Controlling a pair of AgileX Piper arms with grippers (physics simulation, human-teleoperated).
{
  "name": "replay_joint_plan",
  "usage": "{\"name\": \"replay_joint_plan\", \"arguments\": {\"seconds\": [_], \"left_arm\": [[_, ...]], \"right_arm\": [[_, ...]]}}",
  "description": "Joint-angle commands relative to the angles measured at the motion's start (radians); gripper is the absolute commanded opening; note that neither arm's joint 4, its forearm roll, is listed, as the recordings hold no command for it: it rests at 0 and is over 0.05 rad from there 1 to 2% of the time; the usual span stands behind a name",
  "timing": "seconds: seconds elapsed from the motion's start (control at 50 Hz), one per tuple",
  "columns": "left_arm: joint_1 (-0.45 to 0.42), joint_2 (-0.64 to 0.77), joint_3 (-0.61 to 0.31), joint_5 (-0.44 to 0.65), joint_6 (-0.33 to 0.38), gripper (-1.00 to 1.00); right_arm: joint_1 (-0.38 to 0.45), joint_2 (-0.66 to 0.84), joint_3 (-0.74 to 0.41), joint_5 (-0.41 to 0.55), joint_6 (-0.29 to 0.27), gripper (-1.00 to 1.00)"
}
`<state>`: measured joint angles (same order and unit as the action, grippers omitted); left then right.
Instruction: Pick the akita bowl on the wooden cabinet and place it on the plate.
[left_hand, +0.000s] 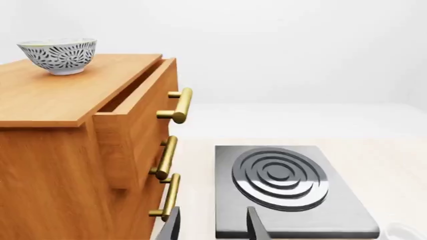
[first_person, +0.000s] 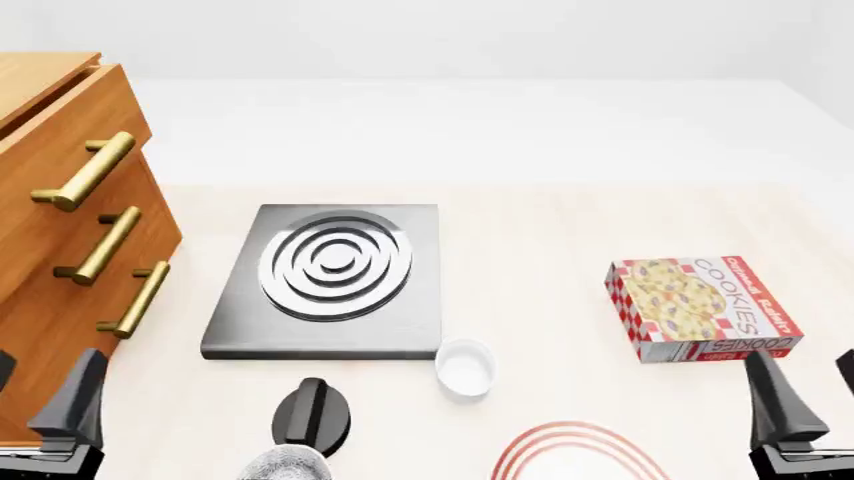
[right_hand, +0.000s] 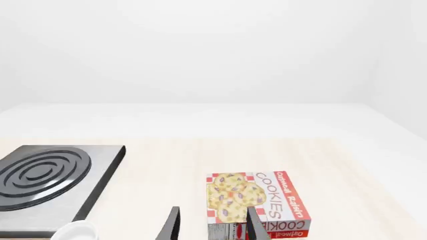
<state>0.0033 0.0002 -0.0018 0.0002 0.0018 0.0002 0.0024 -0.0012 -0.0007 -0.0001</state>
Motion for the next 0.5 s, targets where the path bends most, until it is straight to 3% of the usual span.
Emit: {"name": "replay_joint_plan", "arguments": {"seconds": [0.02, 0.5], "left_arm": [[0.009, 0.000, -0.004, 0.002, 0.005, 1.00], [-0.031, 0.000, -0.042, -0.012, 0.048, 1.00]], "right_arm": [[0.001, 0.003, -0.002, 0.000, -0.001, 1.00], [0.001, 0.003, -0.004, 0.003, 0.000, 1.00]]}}
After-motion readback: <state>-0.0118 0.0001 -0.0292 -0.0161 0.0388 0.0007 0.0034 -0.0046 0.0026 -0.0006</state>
